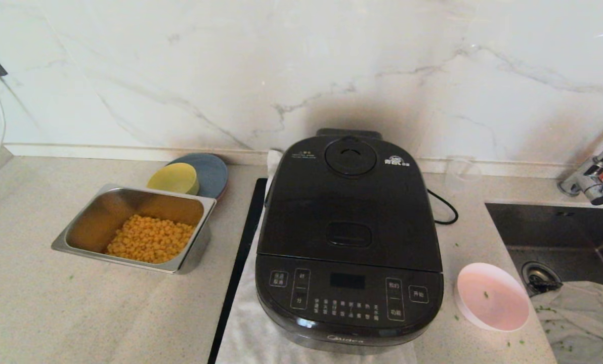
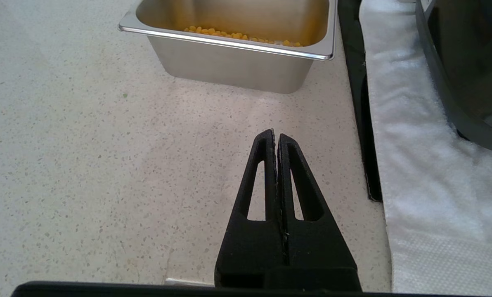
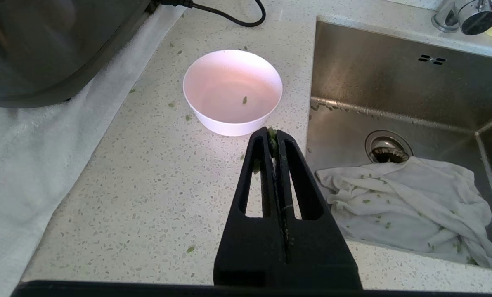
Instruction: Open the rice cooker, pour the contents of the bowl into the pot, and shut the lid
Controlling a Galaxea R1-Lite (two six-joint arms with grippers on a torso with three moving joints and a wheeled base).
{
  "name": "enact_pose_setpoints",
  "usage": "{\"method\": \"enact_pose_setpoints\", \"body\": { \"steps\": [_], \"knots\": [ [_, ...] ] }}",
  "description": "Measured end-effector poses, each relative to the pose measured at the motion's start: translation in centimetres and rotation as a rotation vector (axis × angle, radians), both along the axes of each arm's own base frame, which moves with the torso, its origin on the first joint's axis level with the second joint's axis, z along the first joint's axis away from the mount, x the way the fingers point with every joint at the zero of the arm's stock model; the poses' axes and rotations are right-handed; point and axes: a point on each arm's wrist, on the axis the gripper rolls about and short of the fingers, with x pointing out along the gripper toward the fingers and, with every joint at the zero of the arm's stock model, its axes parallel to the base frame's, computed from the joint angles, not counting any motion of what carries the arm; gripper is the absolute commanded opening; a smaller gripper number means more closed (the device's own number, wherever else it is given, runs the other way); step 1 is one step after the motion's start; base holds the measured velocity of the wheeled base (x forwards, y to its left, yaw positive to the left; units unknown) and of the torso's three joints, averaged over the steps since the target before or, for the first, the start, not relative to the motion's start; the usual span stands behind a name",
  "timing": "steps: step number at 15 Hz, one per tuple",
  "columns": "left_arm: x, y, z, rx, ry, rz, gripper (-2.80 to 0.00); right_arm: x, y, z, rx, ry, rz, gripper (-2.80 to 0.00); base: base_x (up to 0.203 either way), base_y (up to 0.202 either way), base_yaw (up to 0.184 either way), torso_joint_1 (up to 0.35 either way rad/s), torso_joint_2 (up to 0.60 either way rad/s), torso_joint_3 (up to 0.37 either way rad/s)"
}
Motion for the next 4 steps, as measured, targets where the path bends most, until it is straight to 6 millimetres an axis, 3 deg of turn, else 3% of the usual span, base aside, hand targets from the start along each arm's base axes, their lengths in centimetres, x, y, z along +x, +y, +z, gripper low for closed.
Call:
{"method": "enact_pose_setpoints", "body": {
  "steps": [4],
  "knots": [
    [0.0, 0.0, 0.0, 0.001, 0.0, 0.0, -2.8, 0.0, 0.0, -0.04, -0.003, 0.004, 0.003, -2.8, 0.0, 0.0, 0.0, 0.0, 0.0, 0.0]
  ]
}}
